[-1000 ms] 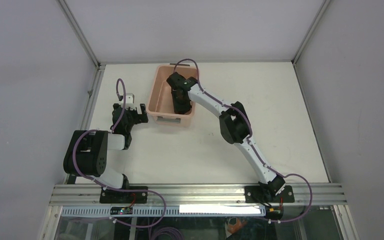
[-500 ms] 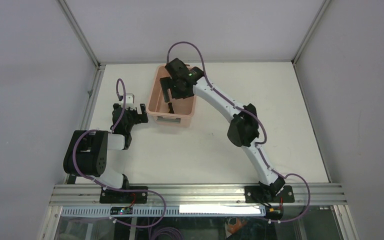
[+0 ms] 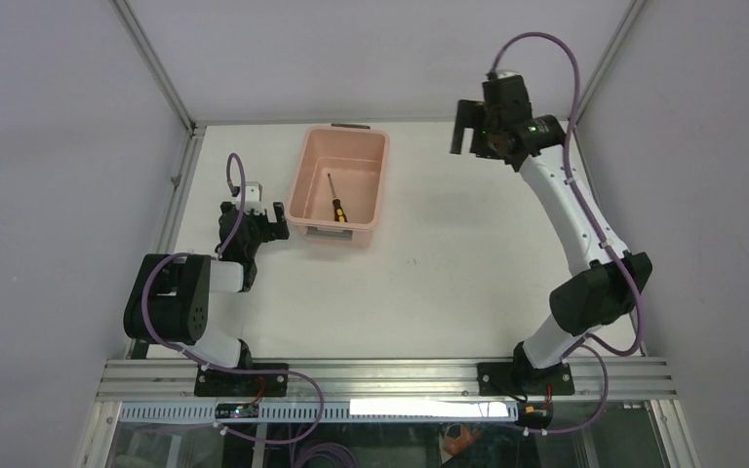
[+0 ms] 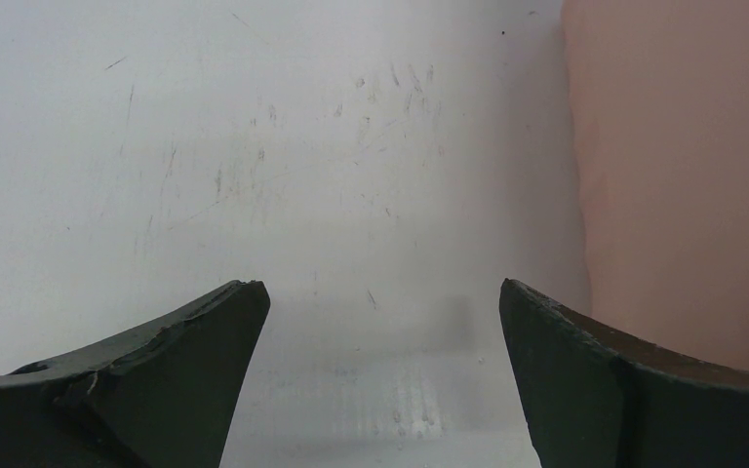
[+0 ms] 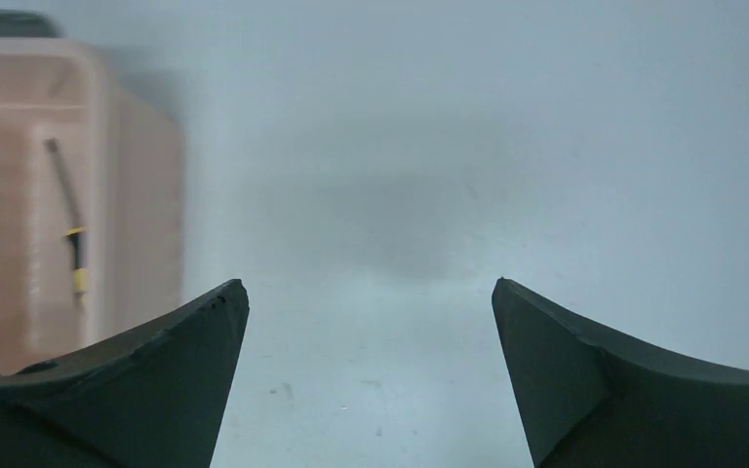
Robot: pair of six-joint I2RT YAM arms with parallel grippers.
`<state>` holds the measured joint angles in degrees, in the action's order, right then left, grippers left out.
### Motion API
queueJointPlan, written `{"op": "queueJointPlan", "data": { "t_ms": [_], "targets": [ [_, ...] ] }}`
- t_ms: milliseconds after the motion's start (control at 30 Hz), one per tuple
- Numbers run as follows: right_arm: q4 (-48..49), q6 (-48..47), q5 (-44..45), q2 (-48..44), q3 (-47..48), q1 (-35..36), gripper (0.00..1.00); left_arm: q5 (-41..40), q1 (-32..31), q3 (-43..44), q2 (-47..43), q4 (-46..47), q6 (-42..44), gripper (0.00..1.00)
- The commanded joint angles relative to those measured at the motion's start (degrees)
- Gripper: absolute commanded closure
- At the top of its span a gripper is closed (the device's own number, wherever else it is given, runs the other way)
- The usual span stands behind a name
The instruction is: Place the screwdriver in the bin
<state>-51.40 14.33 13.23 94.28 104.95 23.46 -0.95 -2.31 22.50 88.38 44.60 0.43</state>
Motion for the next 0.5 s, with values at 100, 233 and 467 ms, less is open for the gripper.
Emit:
{"op": "queueJointPlan", "data": {
  "t_ms": [100,233,467],
  "targets": [
    [1.22,-0.04,4.62,-7.53,-12.08,-12.56,0.01,1.48,-0.5,-0.53,-2.01,1.46,-0.95,0.01],
    [4.81,0.39,4.2,-9.38,-16.22,-12.75,0.01,1.5,-0.49,-0.53,-2.03,1.46,-0.95,0.01],
    [7.66,2.85,5.24,-12.35,-18.47,-12.75,0.01,1.48,-0.49,-0.53,-2.0,1.46,-0.95,0.01]
  ]
}}
